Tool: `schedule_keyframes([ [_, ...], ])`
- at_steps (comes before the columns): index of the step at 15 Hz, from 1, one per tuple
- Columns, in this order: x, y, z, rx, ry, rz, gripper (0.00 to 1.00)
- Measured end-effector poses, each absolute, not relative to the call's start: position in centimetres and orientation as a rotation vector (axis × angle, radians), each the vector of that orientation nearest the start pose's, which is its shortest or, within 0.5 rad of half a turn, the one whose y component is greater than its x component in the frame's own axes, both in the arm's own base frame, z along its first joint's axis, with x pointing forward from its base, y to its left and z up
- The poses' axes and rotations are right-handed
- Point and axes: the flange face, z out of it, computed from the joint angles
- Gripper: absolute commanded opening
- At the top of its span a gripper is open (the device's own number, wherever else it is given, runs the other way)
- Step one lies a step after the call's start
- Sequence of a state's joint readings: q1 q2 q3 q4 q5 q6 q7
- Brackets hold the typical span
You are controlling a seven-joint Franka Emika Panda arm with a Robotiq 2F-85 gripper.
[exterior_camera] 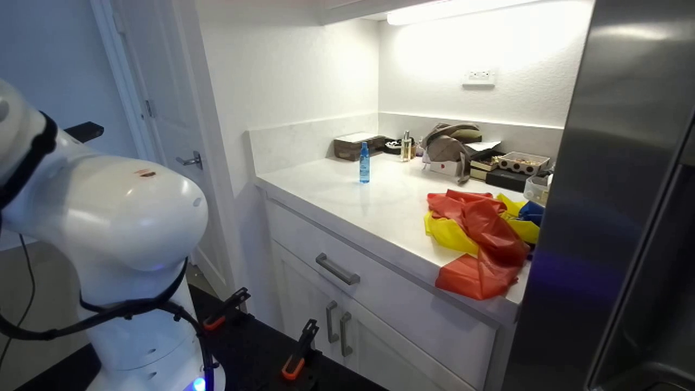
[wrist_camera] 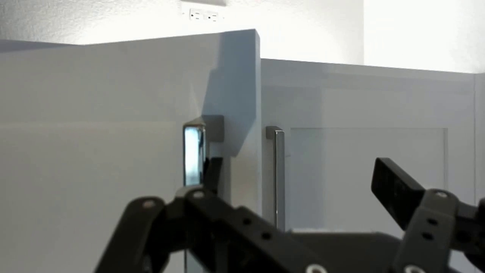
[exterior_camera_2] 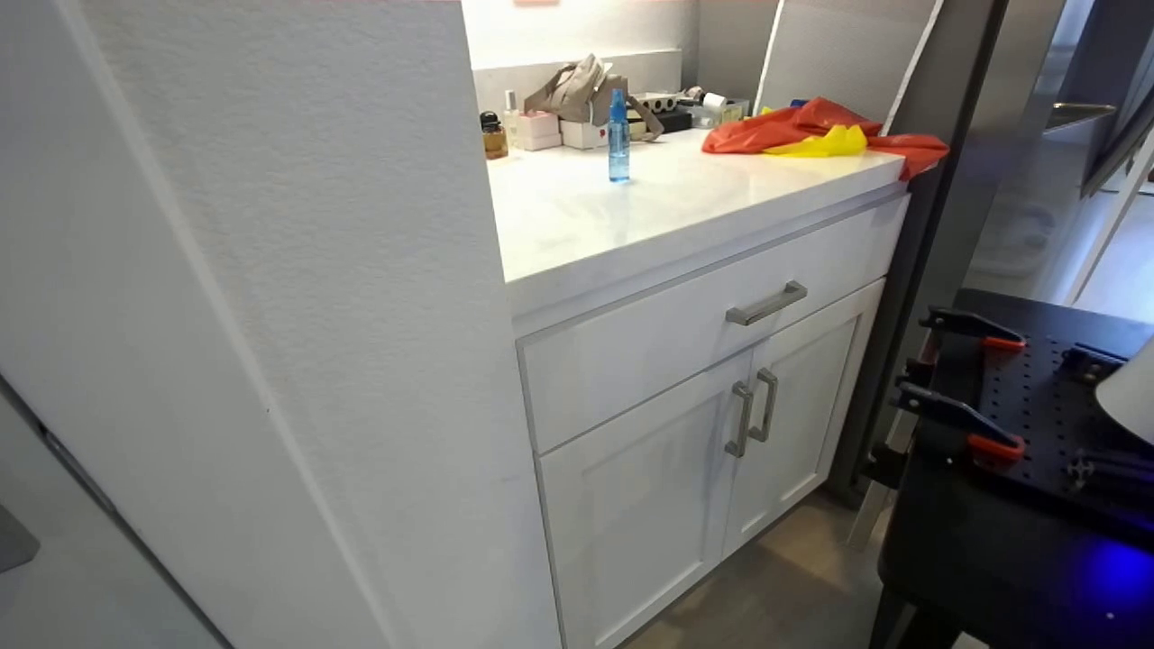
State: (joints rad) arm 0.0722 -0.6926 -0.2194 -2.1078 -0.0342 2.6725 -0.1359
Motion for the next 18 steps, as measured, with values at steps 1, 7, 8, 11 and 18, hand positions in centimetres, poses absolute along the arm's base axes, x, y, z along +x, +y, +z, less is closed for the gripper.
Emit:
schedule_keyframes([
  [1,35.3,-10.2,81.4,-2.609,0.058,-1.849,1.00],
  [7,33.5,-9.7,82.9,-2.711,0.113,-1.823,1.00],
  [8,33.0,-9.5,83.3,-2.737,0.133,-1.825,1.00],
  [11,31.1,-9.2,84.7,-2.805,0.189,-1.848,1.00],
  [18,28.8,-10.1,86.4,-2.867,0.265,-1.867,0.42],
])
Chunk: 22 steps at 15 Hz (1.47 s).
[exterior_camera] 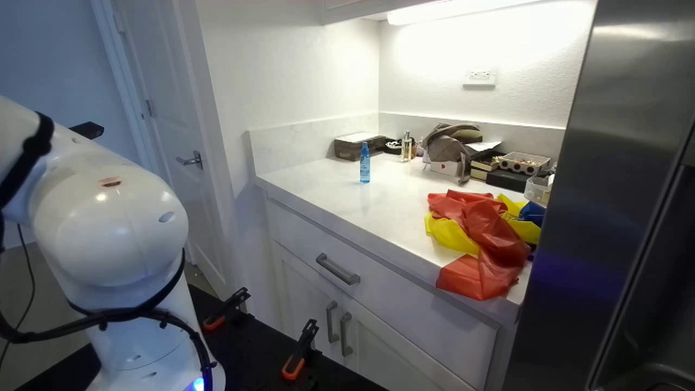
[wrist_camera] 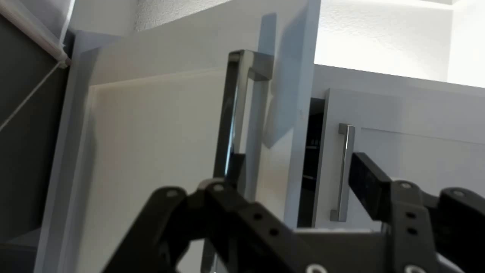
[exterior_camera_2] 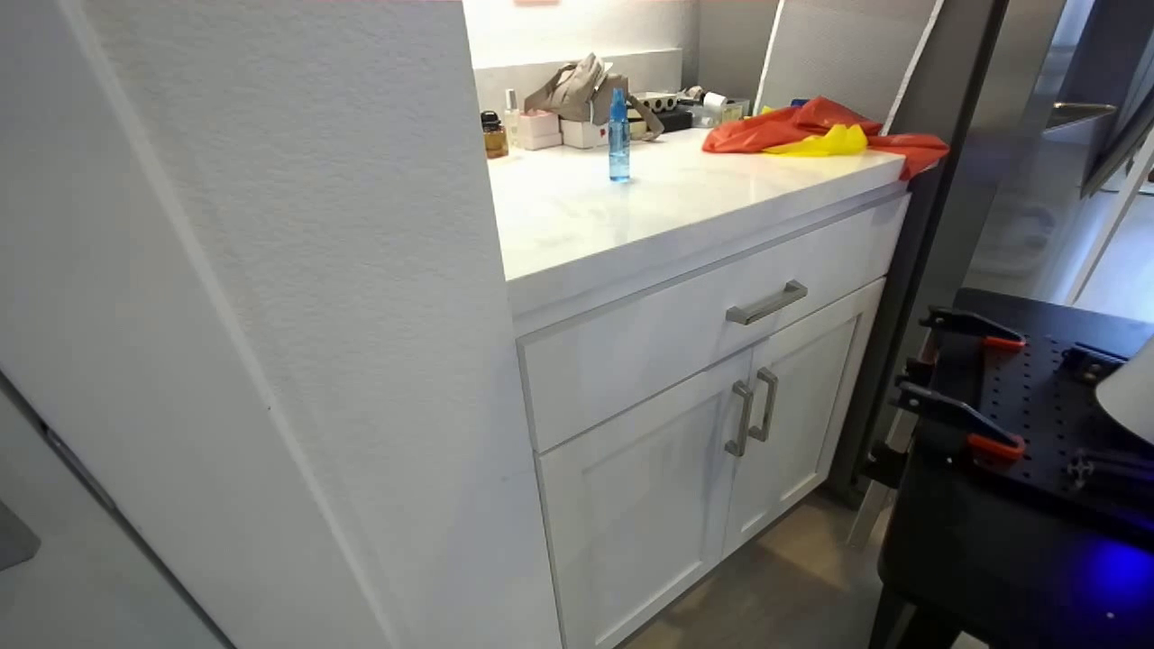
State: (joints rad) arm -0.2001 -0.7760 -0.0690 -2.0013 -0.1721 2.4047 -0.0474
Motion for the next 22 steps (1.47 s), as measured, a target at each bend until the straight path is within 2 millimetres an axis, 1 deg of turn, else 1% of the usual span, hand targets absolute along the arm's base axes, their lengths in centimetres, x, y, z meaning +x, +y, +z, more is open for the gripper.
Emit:
schedule_keyframes([
  [4,28.5,-10.7,86.6,-2.868,0.313,-1.886,0.12],
  [5,28.6,-10.9,86.6,-2.862,0.325,-1.895,0.05],
  [6,28.7,-11.0,86.6,-2.849,0.345,-1.909,0.00],
  [8,29.3,-11.2,86.6,-2.817,0.368,-1.945,0.00],
  [11,31.1,-10.8,86.1,-2.748,0.380,-2.019,0.01],
  [16,35.0,-9.9,84.6,-2.598,0.390,-2.189,0.01],
  [22,39.4,-8.7,82.7,-2.480,0.436,-2.370,0.01],
])
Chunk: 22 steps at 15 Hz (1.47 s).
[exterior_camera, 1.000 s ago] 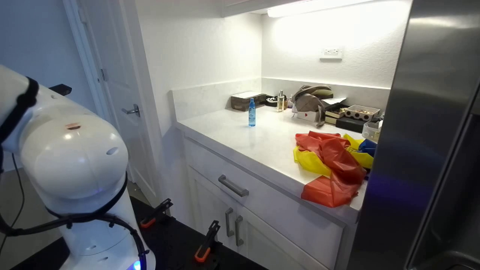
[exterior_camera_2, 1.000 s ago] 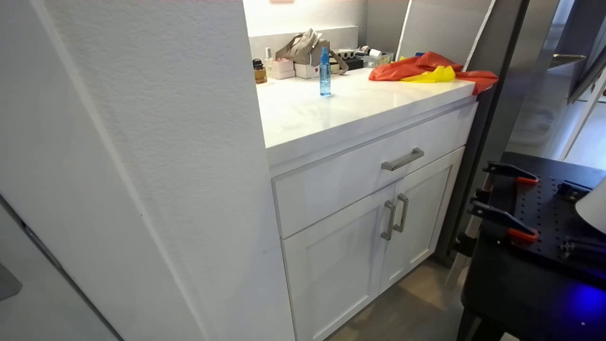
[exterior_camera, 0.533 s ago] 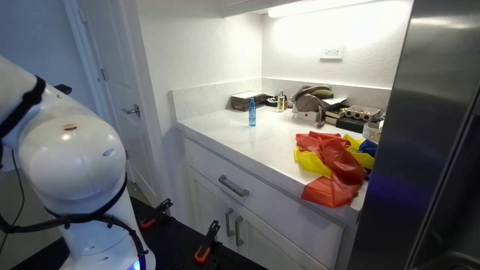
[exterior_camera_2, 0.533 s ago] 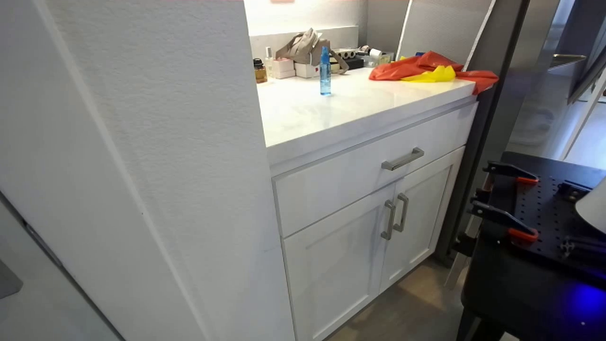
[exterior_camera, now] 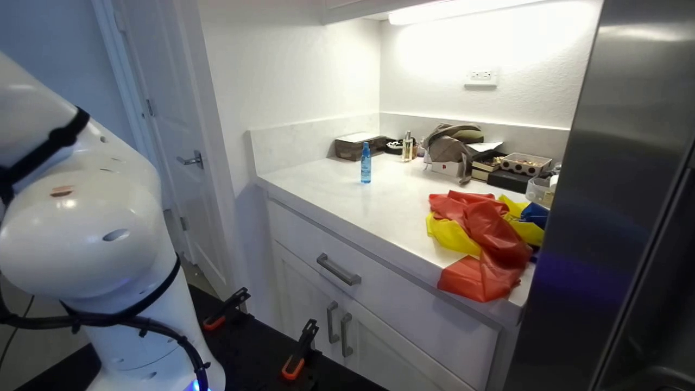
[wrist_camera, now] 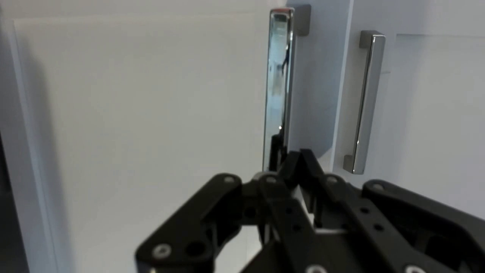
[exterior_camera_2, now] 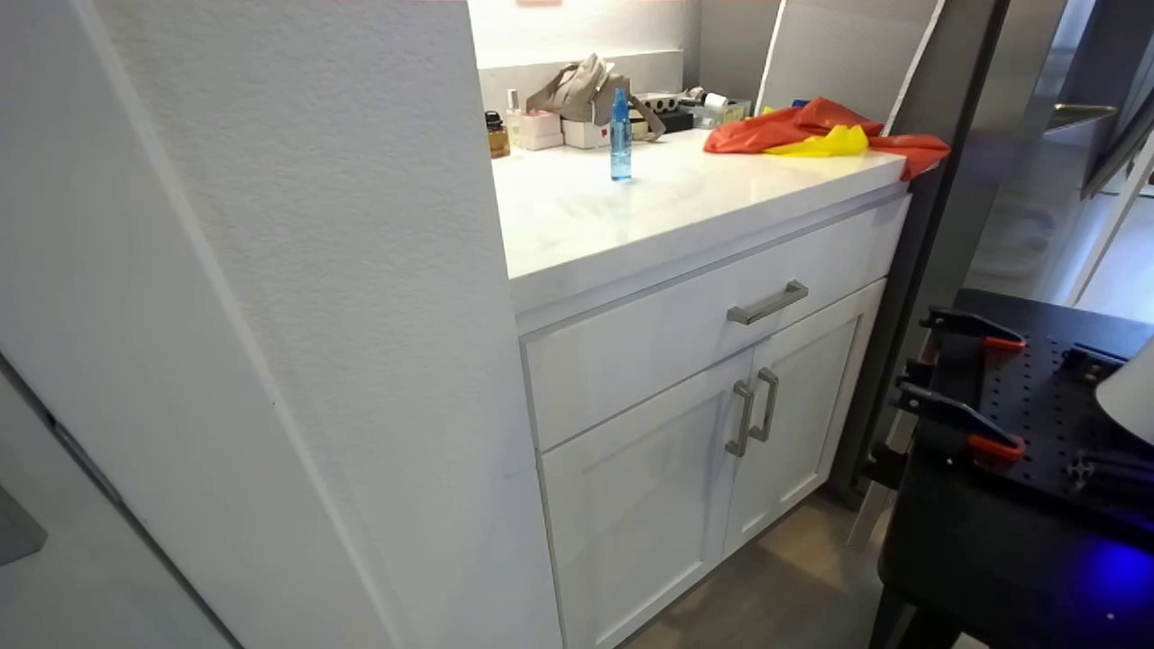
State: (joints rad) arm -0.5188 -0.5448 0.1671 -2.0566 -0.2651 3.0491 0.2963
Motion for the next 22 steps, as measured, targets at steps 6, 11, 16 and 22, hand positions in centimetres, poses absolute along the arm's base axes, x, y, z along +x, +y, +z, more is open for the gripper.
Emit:
schedule_keyframes([
  [6,42.1,-8.0,81.2,-2.394,0.510,-2.516,0.01],
  [11,44.3,-7.5,80.5,-2.366,0.547,-2.587,0.01],
  [16,46.3,-7.8,80.6,-2.366,0.543,-2.580,0.01],
  [22,49.2,-8.8,80.8,-2.343,0.524,-2.548,0.01],
])
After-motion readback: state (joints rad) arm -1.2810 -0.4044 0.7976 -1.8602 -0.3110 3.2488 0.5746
